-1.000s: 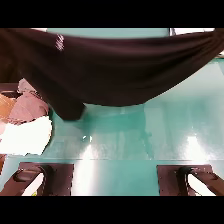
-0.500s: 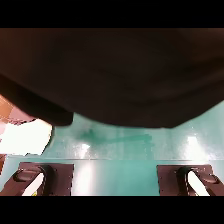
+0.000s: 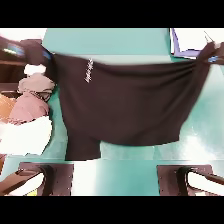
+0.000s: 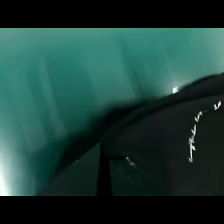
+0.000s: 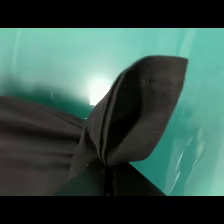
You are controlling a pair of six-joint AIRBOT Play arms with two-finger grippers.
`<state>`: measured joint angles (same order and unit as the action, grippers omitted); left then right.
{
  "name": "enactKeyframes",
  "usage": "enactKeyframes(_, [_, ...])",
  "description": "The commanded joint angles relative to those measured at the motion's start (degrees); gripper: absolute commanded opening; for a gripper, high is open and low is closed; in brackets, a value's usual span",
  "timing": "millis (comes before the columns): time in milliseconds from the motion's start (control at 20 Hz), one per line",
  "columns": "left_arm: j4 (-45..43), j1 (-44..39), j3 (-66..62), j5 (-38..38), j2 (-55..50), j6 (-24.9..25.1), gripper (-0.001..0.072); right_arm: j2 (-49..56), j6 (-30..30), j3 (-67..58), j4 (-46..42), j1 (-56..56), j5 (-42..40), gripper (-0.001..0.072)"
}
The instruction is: Fold the shirts.
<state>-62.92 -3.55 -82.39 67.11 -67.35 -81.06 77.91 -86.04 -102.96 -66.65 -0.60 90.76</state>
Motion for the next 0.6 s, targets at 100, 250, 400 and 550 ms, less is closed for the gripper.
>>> enactKeyframes(100, [0.7,0.0,4.9,-13.3,-18.6,2.0,0.0027,17.5,0.6,-0.1,1.2,-1.6,-8.9,0.0017])
enactKeyframes(250, [0.4,0.2,4.6,-18.8,-20.2,2.0,0.0461,20.0,1.7,-0.2,1.2,-1.4,-11.6,0.0240])
enactKeyframes(400, [0.4,3.7,0.1,-11.0,-19.5,1.7,0.0591,18.9,5.2,-0.3,4.6,0.6,-9.8,0.0449])
enactKeyframes(550, [-0.2,9.7,1.0,1.4,-15.8,1.7,0.0591,13.0,8.8,5.0,7.1,4.3,-3.5,0.0446])
